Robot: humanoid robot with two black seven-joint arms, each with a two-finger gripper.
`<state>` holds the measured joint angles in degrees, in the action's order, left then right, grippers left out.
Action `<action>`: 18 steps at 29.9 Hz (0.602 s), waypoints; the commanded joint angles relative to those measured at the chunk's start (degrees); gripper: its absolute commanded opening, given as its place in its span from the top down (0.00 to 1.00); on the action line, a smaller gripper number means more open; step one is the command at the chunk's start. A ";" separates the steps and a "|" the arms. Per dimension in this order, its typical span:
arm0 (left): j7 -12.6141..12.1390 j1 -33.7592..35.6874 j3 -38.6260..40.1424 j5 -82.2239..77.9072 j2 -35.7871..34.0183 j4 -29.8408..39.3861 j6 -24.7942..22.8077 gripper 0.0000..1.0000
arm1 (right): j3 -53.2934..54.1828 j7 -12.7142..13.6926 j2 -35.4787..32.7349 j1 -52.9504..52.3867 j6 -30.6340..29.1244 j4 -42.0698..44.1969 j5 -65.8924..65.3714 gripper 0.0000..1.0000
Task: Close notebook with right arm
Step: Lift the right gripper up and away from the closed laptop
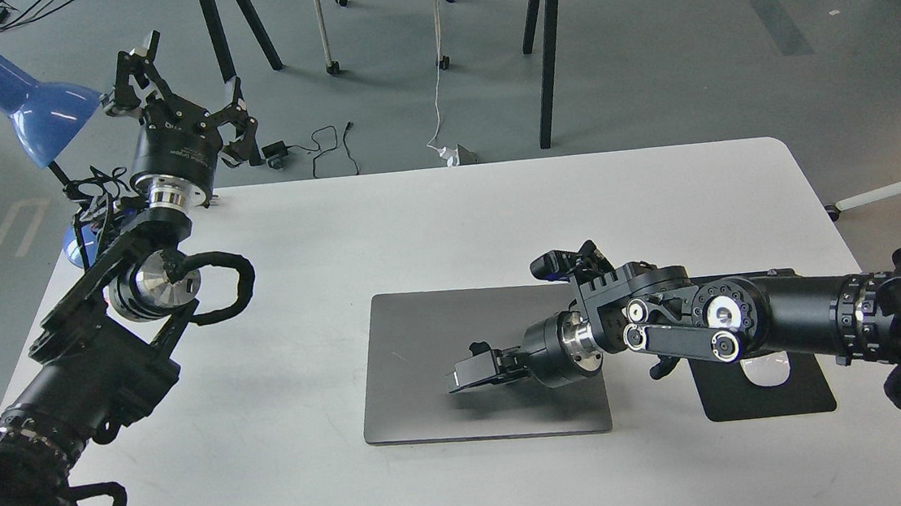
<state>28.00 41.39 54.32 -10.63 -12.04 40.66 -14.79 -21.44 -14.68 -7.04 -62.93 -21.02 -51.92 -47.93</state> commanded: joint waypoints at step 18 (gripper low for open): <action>0.00 0.00 0.00 0.00 0.00 0.03 0.02 0.00 | 43.92 -0.17 0.10 0.26 0.37 14.65 8.80 0.00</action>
<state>28.00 41.39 54.32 -10.64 -12.04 40.64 -14.76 15.94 -14.76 -6.96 -62.99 -20.85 -40.44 -43.37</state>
